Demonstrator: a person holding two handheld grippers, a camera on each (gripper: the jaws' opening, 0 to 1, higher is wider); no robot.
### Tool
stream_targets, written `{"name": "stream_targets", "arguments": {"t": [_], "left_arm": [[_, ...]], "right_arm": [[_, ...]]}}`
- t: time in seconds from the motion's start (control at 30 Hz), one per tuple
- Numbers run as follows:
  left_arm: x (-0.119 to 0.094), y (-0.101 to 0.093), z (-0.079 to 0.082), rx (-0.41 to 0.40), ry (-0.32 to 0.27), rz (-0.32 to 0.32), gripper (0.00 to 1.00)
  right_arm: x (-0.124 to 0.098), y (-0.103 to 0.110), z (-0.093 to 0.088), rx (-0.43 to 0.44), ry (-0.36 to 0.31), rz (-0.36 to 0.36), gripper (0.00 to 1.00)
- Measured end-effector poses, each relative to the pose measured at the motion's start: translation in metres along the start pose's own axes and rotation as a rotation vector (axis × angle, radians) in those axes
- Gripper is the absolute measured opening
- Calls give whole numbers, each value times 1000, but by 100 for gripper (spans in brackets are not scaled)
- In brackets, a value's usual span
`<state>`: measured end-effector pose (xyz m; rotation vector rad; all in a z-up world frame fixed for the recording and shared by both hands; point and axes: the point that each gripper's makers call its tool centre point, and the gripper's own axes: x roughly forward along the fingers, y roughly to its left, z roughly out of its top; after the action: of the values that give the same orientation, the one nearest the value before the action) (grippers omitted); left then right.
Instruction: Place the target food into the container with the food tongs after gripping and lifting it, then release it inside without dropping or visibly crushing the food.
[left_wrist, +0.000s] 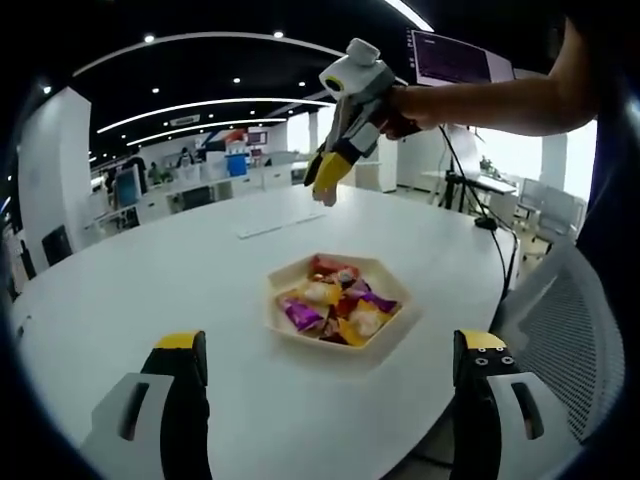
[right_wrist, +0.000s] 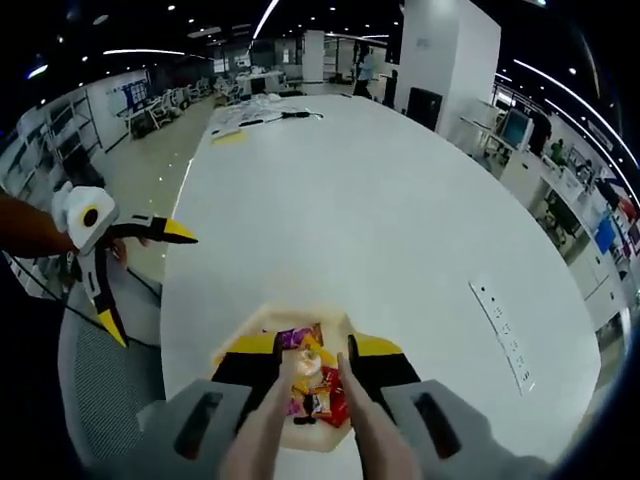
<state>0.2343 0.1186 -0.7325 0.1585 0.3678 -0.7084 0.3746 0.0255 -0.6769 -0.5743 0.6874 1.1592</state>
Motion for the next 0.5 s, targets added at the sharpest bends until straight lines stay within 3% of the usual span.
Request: {"name": "stream_targets", "arguments": {"t": [0.5], "left_arm": [[0,1,0,-3,1,0,100]], "right_arm": [[-12,-2,2,-1,-45,-10,26]]}}
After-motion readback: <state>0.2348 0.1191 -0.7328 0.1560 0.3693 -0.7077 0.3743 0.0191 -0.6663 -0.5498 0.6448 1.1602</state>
